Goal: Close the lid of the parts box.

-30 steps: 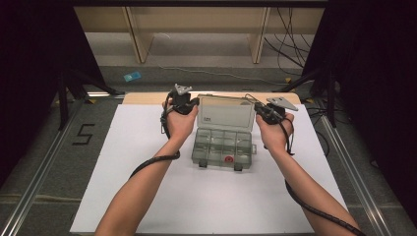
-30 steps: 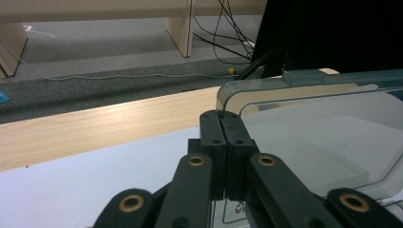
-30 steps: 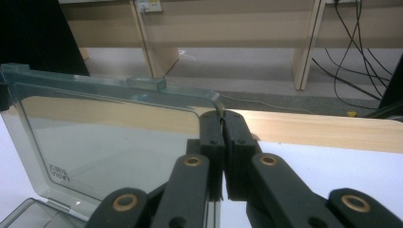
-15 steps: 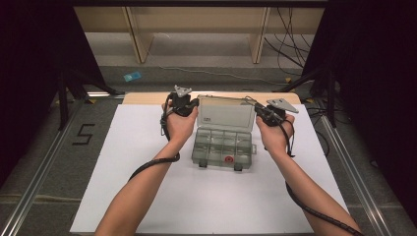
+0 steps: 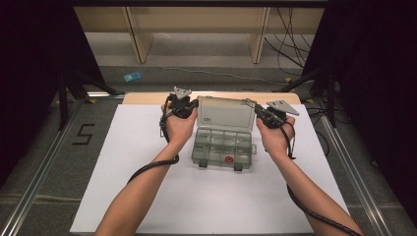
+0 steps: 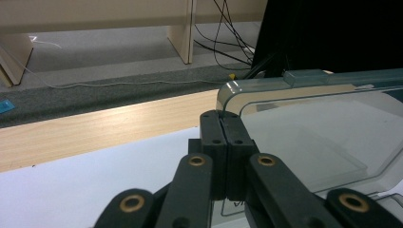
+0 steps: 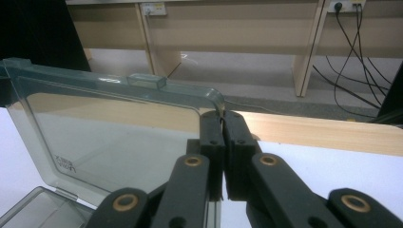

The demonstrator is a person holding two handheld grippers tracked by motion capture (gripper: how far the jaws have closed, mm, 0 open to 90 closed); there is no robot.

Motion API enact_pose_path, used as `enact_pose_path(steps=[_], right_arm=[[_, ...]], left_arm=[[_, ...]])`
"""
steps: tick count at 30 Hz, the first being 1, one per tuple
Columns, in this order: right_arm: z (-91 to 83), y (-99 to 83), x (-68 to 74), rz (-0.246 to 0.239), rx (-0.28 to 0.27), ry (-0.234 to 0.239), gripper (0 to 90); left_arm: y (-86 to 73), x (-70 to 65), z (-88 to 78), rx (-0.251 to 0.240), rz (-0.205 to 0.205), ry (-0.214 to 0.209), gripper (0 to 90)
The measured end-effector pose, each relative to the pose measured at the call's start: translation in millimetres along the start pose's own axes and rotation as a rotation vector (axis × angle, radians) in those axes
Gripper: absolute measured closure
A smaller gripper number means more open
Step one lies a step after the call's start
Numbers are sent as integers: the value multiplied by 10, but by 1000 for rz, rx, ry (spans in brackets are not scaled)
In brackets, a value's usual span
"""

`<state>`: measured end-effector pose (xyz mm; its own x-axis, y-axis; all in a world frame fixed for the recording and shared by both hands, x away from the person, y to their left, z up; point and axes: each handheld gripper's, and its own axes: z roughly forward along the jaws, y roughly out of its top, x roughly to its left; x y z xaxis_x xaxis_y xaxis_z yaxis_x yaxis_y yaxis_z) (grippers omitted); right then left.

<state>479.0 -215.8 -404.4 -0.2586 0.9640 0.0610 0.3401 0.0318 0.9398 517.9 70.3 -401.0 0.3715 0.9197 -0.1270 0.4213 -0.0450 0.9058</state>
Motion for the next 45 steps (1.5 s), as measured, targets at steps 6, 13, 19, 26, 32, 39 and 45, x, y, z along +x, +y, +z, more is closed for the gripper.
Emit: enact_pose_path(steps=[6, 13, 19, 26, 32, 39, 45], right_arm=[[-32, -16, 11, -11, -6, 0, 884], [-53, -25, 16, -22, -6, -1, 883], [-79, -34, 25, -26, -10, 5, 883], [-117, -45, 36, -26, -6, 12, 882], [-133, -64, 38, -41, -20, 12, 882], [-159, -78, 44, -52, -21, 9, 882], [-187, -94, 50, -56, -24, 14, 882]], left_arm=[[-12, -3, -21, -4, 3, -3, 895], [-33, -5, -36, -16, 9, -5, 895], [-47, -7, -63, -19, 13, -7, 895], [-81, -18, -91, -36, 30, -5, 895], [-92, -21, -108, -39, 28, -6, 895], [-110, -27, -133, -43, 35, -7, 895], [-136, -36, -161, -55, 35, -8, 895]])
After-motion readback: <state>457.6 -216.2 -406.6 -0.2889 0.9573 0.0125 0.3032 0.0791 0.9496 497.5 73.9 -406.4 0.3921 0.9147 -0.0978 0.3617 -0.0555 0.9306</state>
